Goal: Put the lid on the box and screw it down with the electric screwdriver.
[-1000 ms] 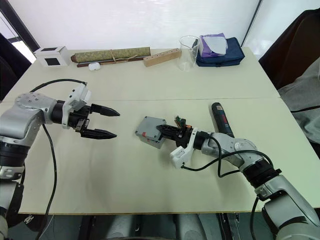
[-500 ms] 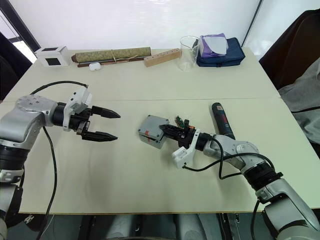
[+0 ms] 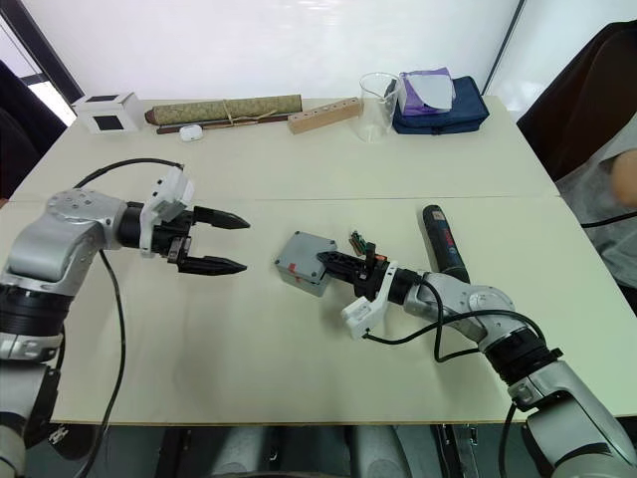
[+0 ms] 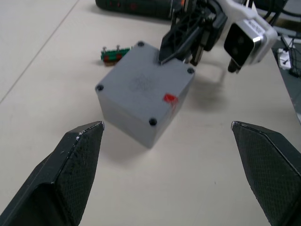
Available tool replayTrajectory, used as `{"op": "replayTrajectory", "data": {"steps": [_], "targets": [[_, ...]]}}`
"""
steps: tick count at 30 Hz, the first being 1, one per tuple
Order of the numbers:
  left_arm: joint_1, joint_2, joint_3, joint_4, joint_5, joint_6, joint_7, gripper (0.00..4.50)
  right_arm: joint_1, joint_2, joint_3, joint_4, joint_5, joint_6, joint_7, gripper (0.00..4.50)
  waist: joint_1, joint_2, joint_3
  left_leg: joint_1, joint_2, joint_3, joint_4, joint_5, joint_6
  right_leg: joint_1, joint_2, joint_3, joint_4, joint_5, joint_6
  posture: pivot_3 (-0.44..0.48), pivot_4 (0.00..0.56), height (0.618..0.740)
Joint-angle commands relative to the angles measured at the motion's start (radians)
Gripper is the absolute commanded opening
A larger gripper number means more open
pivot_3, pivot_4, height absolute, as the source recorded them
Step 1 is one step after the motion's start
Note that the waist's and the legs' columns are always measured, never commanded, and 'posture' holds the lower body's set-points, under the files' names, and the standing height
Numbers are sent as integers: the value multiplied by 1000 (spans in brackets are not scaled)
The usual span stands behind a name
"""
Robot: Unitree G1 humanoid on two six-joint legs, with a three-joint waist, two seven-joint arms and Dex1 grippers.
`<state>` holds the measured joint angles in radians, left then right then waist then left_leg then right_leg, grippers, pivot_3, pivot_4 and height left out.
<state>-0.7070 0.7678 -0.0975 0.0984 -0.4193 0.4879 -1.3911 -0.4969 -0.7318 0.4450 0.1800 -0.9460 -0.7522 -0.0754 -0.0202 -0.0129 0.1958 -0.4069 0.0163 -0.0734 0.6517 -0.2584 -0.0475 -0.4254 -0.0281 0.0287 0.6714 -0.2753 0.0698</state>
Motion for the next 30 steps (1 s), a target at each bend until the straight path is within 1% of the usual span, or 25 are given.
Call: {"op": "replayTrajectory", "data": {"steps": [1, 3, 5, 6, 7, 8, 9, 11, 15, 23, 25, 26, 27, 28, 29, 30], "targets": [[-57, -62, -6, 25, 20, -47, 37, 3958, 15, -9, 1, -4, -27, -13, -13, 389, 1, 0, 0, 0, 0, 0, 0, 0, 0, 0, 0, 0, 0, 0, 0, 0, 150, 736], [-78, -106, -13, 51, 26, -64, 49, 3317, 15, -11, 2, 2, -34, -13, -21, 389, 2, 0, -1, 1, 0, 0, 0, 0, 0, 1, 0, 0, 0, 0, 0, 0, 150, 736], [-90, -141, -17, 73, 33, -75, 61, 2511, 14, -12, 2, 4, -37, -13, -25, 389, 0, 0, -1, 1, 0, 0, 1, 0, 0, 1, 0, 0, 0, 0, 0, 0, 150, 736], [-97, -175, -29, 98, 45, -95, 73, 2114, 13, -11, 2, 7, -39, -13, -26, 389, 0, 0, -1, 1, 0, 0, 1, 0, 0, 1, 0, 0, 0, 0, 0, 0, 150, 736], [-99, -208, -46, 122, 58, -118, 78, 1615, 13, -11, 2, 8, -39, -11, -26, 389, 1, 0, -1, 1, 0, 0, 1, 0, 0, 1, 0, 0, 1, 0, 0, 0, 150, 736], [-100, -237, -60, 141, 66, -134, 78, 1234, 13, -11, 2, 8, -40, -10, -26, 389, 1, 0, -1, 1, 0, 0, 1, 0, 0, 1, 0, 0, 1, 0, 0, 0, 150, 736], [-97, -255, -76, 155, 75, -146, 70, 754, 15, -11, 2, 7, -40, -10, -24, 389, 1, 0, -1, 1, 0, 0, 1, 0, 0, 1, 0, 0, 1, 0, 0, 0, 150, 736], [-90, -274, -100, 182, 101, -186, 53, 129, 17, -11, 2, 6, -39, -9, -21, 389, 1, 0, -1, 1, -1, 1, 1, 0, 0, 1, 0, 1, 1, 0, 0, 0, 150, 736], [-80, -301, -124, 248, 150, -262, 63, 129, 22, -10, 5, 3, -40, -7, -18, 389, -1, 0, -1, 2, -1, 1, 1, 0, 0, 1, 0, 1, 3, 0, 0, 0, 150, 736], [-54, -307, -155, 312, 242, -366, 75, 129, 27, -10, 11, -6, -31, -18, -3, 389, 1, 0, -2, 4, -1, 1, 1, 0, 0, 3, 0, 2, 3, 0, 0, 0, 150, 736], [-46, -307, -164, 327, 257, -379, 72, 0, 28, -16, 8, -10, -17, -29, 6, 1407, 1, 0, -3, 6, -1, 1, 1, 0, 0, 5, 0, 2, 3, 0, 0, 0, 150, 736], [-44, -307, -167, 333, 261, -384, 72, 0, 29, -19, 6, -12, -12, -33, 9, 1547, 1, 0, -3, 8, -1, 2, 1, 0, 0, 7, 0, 2, 3, 0, 0, 0, 150, 736], [-43, -307, -170, 340, 269, -389, 76, 0, 30, -21, 4, -13, -7, -38, 13, 2058, 0, 0, -3, 13, -1, 2, 0, 0, 0, 12, 0, 2, 2, 0, 0, 0, 150, 736], [-44, -304, -176, 346, 279, -392, 77, 0, 31, -25, 1, -14, -4, -43, 14, 2413, 0, 0, -3, 20, -1, 2, -2, 0, 1, 19, 0, 2, -1, 0, 0, 0, 150, 736], [-44, -301, -182, 353, 290, -392, 77, 0, 31, -29, -3, -14, 2, -48, 15, 2755, -1, 0, -3, 24, -1, 2, -4, 0, 1, 24, 0, 2, -2, 0, 0, 0, 150, 736], [-44, -297, -191, 358, 301, -386, 77, 0, 31, -37, -8, -13, 10, -56, 16, 3192, -1, 0, -3, 27, -1, 2, -4, 0, 1, 26, 0, 2, -2, 0, 0, 0, 150, 736]]}}
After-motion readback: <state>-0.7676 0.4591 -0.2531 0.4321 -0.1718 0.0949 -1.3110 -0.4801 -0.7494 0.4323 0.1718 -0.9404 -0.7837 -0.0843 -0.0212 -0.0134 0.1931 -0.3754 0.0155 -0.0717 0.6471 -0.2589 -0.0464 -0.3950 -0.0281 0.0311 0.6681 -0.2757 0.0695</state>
